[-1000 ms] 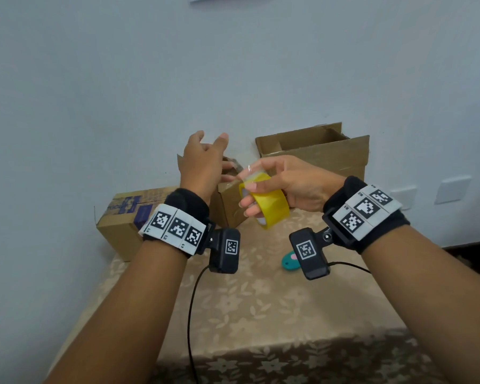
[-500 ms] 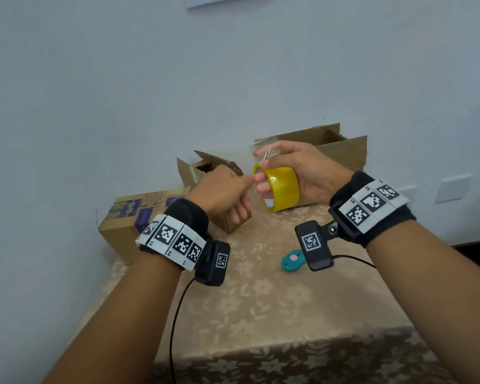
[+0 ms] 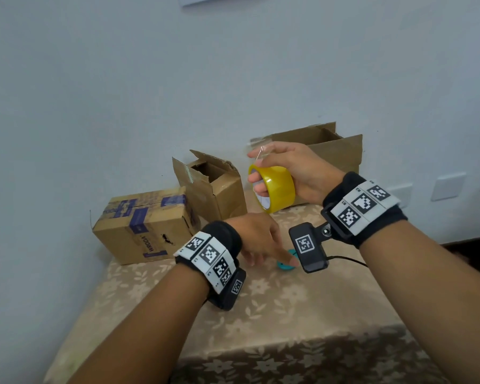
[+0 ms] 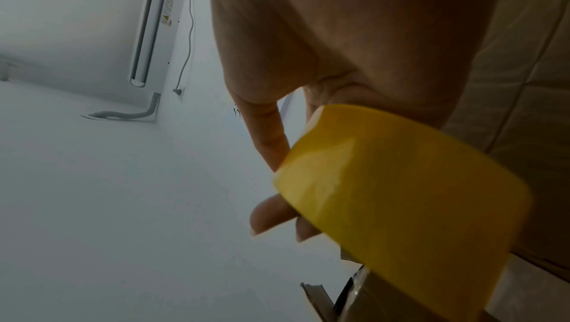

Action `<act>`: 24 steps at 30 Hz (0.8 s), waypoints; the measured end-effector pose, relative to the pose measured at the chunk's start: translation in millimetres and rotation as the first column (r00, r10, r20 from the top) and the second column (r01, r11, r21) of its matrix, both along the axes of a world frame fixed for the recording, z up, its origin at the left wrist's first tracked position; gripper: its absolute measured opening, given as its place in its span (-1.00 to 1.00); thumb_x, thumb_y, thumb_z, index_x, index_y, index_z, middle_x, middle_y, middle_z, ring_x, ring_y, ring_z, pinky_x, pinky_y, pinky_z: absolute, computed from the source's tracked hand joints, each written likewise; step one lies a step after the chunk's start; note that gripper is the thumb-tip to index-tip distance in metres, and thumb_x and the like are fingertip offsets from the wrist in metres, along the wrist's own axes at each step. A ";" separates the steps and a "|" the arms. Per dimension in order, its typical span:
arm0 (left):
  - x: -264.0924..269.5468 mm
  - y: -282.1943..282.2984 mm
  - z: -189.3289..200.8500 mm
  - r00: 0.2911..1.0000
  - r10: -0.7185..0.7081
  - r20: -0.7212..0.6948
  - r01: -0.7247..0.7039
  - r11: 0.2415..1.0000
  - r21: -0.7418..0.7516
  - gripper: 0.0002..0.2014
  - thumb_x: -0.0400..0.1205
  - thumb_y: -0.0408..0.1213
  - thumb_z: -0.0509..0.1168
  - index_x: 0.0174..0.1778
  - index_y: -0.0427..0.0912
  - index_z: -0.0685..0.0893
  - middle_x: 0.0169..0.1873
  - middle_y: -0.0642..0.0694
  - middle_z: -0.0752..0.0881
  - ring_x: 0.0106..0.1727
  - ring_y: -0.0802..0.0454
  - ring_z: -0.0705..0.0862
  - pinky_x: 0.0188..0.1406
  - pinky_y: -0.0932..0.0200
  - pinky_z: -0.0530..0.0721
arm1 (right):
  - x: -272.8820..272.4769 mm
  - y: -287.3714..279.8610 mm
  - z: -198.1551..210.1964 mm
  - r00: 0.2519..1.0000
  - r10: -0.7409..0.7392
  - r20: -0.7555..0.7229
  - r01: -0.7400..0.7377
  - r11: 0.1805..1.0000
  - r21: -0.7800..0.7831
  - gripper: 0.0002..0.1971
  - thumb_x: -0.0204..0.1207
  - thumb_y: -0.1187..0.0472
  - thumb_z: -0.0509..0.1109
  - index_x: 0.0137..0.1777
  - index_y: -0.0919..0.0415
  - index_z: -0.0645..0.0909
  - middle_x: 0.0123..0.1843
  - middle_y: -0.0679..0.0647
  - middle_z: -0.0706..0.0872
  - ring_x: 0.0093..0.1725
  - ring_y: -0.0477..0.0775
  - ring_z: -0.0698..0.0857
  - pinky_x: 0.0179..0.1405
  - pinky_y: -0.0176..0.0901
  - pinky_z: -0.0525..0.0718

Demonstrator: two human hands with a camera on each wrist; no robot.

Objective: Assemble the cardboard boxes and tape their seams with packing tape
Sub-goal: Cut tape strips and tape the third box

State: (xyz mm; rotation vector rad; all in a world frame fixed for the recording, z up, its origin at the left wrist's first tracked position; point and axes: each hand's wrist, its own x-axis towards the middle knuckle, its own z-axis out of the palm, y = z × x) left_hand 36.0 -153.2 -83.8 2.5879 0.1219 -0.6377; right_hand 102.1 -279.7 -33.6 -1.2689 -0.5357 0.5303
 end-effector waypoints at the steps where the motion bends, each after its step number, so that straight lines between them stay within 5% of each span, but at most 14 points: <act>1: 0.7 -1.1 -0.6 1.000 -0.008 0.012 0.008 1.000 0.012 -0.51 0.48 0.03 0.63 0.20 -0.17 0.76 -0.04 -0.23 0.86 -0.13 -0.18 0.85 -0.08 -0.02 0.86 | -0.8 0.6 -0.3 1.000 0.000 0.001 0.000 1.000 -0.003 -0.74 0.67 0.45 0.40 0.33 0.40 0.65 -0.18 0.43 0.79 -0.41 0.22 0.77 -0.26 0.03 0.81; 6: -0.4 2.7 0.1 0.997 -0.069 0.044 0.070 0.997 -0.022 -0.80 0.58 -0.18 0.58 0.08 -0.02 0.75 0.07 -0.20 0.82 -0.20 -0.08 0.77 -0.12 0.05 0.84 | -3.3 4.2 -1.1 1.000 -0.009 0.001 0.009 1.000 -0.002 -0.72 0.67 0.44 0.41 0.36 0.42 0.64 -0.17 0.43 0.79 -0.40 0.22 0.75 -0.20 0.06 0.78; 9: -1.4 4.9 1.1 0.990 -0.129 0.056 0.131 0.991 -0.029 -0.75 0.62 -0.26 0.55 -0.07 0.22 0.68 0.14 -0.16 0.79 -0.17 -0.10 0.76 -0.01 -0.03 0.85 | -3.4 4.7 -0.9 1.000 -0.015 0.001 0.015 1.000 0.009 -0.71 0.67 0.43 0.42 0.36 0.41 0.64 -0.17 0.43 0.80 -0.39 0.21 0.76 -0.19 0.05 0.81; 17: -1.8 24.9 7.4 0.992 -0.022 0.127 0.013 0.998 0.067 -0.67 0.61 -0.37 0.53 0.20 -0.08 0.58 -0.01 -0.02 0.59 -0.11 -0.08 0.70 -0.34 0.20 0.82 | -1.5 10.9 -2.9 1.000 -0.026 0.005 0.026 0.996 0.080 -0.72 0.66 0.43 0.42 0.34 0.39 0.65 -0.17 0.41 0.81 -0.36 0.25 0.76 -0.20 0.04 0.84; 21: -11.4 53.9 33.4 0.966 -0.068 0.248 0.030 0.988 0.154 -0.60 0.62 -0.25 0.52 0.39 0.05 0.70 0.14 0.00 0.72 0.07 -0.01 0.71 -0.07 0.17 0.77 | 0.4 16.8 -3.3 0.999 -0.040 0.024 0.037 0.992 0.123 -0.79 0.67 0.44 0.40 0.25 0.30 0.69 -0.17 0.40 0.82 -0.38 0.22 0.80 -0.20 0.02 0.86; 24: -22.4 68.3 53.4 0.901 0.020 0.434 -0.104 0.980 0.170 -0.70 0.56 -0.17 0.58 0.17 0.01 0.72 0.03 0.00 0.74 0.03 0.01 0.71 -0.07 0.18 0.66 | -1.6 23.8 -5.0 0.999 -0.022 0.041 0.016 0.993 0.121 -0.77 0.67 0.45 0.40 0.29 0.30 0.67 -0.14 0.43 0.83 -0.35 0.23 0.82 -0.11 0.09 0.87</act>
